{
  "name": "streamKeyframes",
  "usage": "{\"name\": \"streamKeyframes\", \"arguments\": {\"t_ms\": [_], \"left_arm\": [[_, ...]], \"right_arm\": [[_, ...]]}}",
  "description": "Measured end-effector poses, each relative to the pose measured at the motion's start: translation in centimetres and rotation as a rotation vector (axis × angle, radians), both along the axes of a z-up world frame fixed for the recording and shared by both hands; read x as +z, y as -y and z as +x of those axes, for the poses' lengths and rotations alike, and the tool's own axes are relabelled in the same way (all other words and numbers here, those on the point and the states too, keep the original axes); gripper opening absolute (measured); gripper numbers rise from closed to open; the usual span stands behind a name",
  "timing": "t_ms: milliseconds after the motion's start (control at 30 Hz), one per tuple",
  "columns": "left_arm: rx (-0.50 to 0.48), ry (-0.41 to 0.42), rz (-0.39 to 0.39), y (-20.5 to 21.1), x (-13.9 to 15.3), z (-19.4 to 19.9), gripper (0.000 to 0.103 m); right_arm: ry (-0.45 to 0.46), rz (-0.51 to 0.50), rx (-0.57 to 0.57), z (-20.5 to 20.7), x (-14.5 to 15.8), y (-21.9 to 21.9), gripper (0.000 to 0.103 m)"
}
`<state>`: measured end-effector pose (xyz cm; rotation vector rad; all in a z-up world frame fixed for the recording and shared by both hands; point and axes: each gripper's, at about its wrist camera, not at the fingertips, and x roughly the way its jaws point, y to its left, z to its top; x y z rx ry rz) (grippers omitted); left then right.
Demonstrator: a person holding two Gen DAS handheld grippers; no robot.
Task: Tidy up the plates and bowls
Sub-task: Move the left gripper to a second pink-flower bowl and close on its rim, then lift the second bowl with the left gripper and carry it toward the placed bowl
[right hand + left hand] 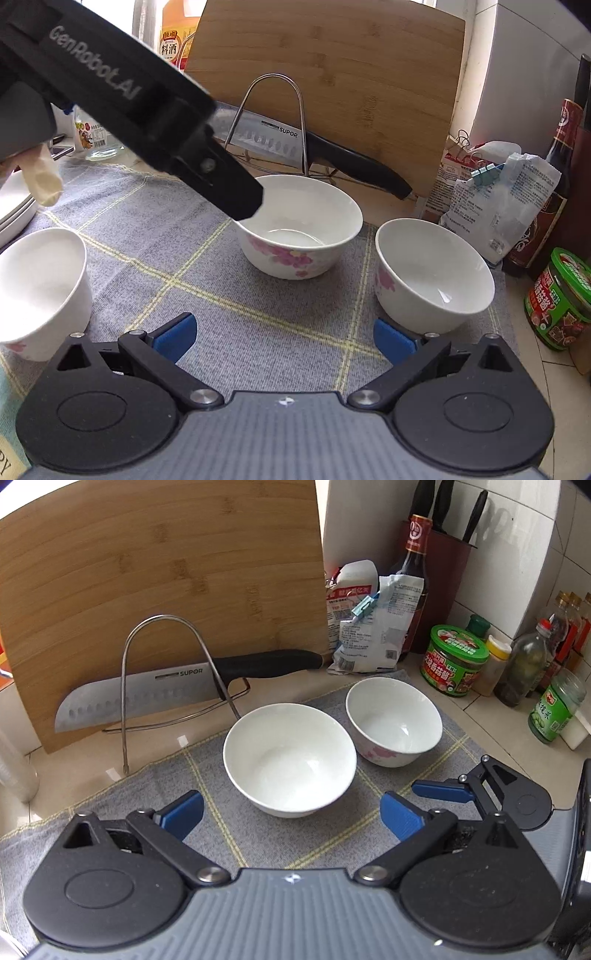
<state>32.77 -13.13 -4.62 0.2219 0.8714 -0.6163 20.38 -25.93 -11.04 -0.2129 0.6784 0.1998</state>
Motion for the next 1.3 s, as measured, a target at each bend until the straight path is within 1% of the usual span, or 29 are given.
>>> {"name": "streamKeyframes", "arguments": {"t_ms": [133,233,433,500,567,633,733,867,1000,1300], "left_arm": [[-0.011,-0.028,0.008,0.9,-0.8,2.0,0.1],[-0.015,-0.044,0.016,1.5,-1.5,3.5,0.098],[-0.021,-0.063,-0.002,2.4,-2.4,5.6,0.096],[-0.022,-0.072,-0.008,2.6,-2.7,6.1,0.094],[-0.024,-0.073,-0.006,3.0,-3.0,6.7,0.094],[-0.021,-0.074,-0.002,3.2,-3.3,7.0,0.093],[-0.023,-0.084,-0.003,3.5,-3.6,7.4,0.089],[-0.029,-0.088,0.001,3.8,-4.0,7.8,0.087],[-0.031,-0.09,0.002,4.0,-4.2,8.1,0.087],[-0.047,-0.105,0.013,4.4,-4.8,8.4,0.085]], "right_arm": [[0.005,-0.014,-0.012,1.4,-0.2,-0.4,0.103],[-0.001,-0.002,-0.017,2.3,-0.3,-0.4,0.102],[0.013,-0.015,-0.007,3.7,-0.3,-0.9,0.1],[0.013,-0.02,0.003,4.1,-0.3,-1.1,0.099],[0.012,-0.025,0.008,4.5,-0.4,-1.3,0.095],[0.013,-0.028,0.013,4.8,-0.4,-1.4,0.094],[0.026,-0.047,0.01,5.1,-0.4,-1.7,0.094],[0.028,-0.045,0.012,5.4,-0.3,-1.9,0.094],[0.026,-0.027,0.01,5.8,-0.2,-1.7,0.094],[0.047,-0.031,0.013,6.4,0.0,-1.8,0.094]]}}
